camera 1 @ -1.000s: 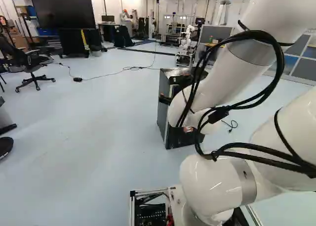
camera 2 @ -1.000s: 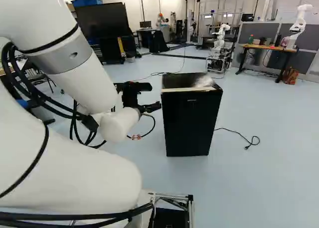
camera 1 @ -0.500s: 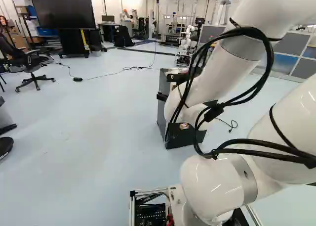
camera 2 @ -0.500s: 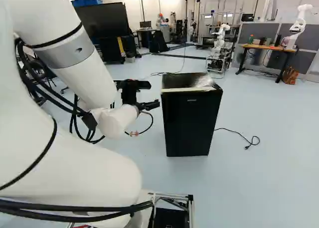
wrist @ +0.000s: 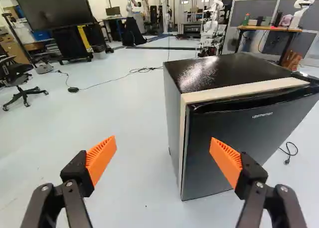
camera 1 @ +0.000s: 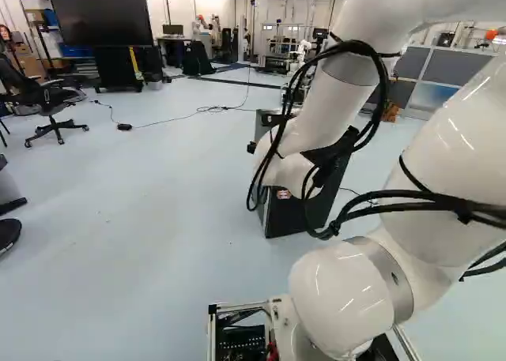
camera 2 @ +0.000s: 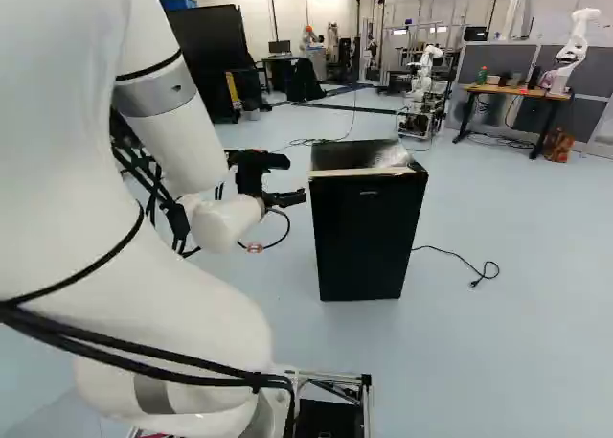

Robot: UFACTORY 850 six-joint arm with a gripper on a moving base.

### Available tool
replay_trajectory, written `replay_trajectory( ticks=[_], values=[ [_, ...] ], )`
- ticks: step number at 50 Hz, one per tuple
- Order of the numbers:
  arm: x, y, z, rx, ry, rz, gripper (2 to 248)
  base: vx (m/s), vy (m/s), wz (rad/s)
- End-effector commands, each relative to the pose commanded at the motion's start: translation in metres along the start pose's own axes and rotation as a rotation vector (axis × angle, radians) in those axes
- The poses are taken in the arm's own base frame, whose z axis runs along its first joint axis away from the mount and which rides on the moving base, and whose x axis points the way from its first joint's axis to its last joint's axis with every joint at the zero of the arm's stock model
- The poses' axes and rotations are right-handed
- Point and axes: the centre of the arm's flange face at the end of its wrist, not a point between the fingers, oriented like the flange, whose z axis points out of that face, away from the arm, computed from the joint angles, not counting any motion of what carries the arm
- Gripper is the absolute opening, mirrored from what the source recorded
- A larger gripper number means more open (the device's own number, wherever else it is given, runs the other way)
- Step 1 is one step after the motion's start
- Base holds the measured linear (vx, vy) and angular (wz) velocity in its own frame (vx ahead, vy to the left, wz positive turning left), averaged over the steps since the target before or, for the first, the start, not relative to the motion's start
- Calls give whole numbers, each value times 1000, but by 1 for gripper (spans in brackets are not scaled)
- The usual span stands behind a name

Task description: Grab a drink from the fridge

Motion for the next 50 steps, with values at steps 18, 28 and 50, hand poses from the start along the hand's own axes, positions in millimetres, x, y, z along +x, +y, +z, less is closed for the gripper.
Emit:
replay_trajectory(
  ticks=[18,28,50],
  values=[
    [-6,-13,24,-58,16,32,247,0,0,0],
    [-10,-21,36,-93,29,46,247,0,0,0],
    [-10,-38,50,-166,104,79,247,0,0,0]
  ],
)
